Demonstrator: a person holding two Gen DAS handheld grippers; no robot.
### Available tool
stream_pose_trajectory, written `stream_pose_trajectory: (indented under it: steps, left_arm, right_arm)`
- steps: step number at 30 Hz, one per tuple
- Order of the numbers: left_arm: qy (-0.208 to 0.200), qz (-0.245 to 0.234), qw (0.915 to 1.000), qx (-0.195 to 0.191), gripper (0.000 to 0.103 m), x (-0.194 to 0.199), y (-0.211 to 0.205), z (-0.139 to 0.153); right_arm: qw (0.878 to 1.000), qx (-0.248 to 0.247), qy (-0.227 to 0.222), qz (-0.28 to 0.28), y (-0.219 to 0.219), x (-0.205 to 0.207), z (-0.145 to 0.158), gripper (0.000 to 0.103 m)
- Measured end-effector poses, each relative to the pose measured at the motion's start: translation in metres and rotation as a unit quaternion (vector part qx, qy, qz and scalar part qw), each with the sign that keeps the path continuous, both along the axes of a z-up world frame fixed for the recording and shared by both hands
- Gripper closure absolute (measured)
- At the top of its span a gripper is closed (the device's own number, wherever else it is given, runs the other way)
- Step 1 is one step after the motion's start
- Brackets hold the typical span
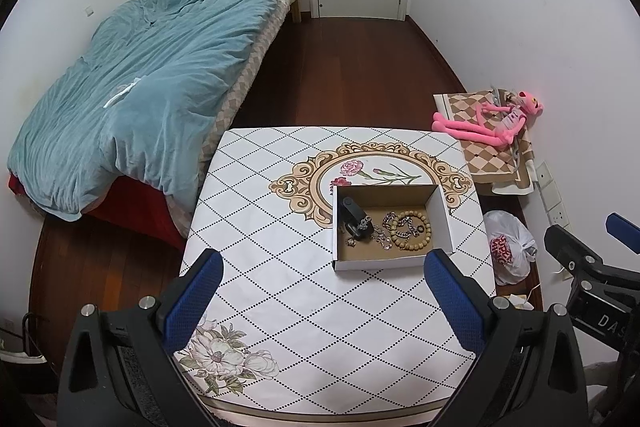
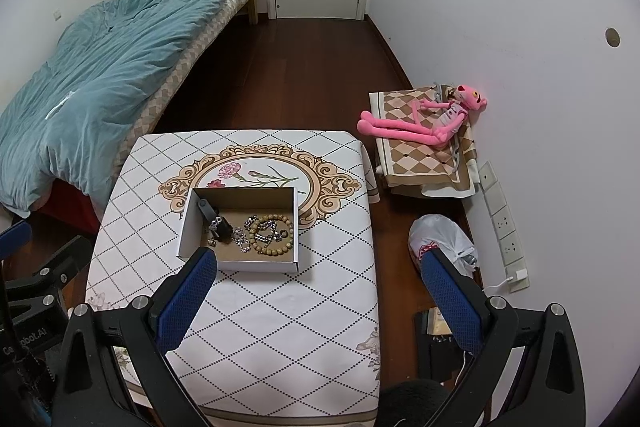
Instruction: Organize jewelry
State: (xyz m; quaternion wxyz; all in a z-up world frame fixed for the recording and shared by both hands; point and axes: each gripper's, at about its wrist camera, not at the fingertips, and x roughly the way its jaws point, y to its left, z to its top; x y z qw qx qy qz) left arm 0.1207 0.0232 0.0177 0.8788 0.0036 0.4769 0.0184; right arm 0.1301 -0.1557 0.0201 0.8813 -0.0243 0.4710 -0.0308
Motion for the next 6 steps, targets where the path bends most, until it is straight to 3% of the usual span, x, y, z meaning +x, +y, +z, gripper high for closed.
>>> stream_pose_trajectory:
  steps: [6]
  left_arm:
    - [-0.002,0.000,1.0000,-0.002,0.001,-0.0009,-0.0004,0.0005]
  right_arm:
    - [1.000,0.000,0.002,0.002,-0.0035,0.0003,0.0013,0.000]
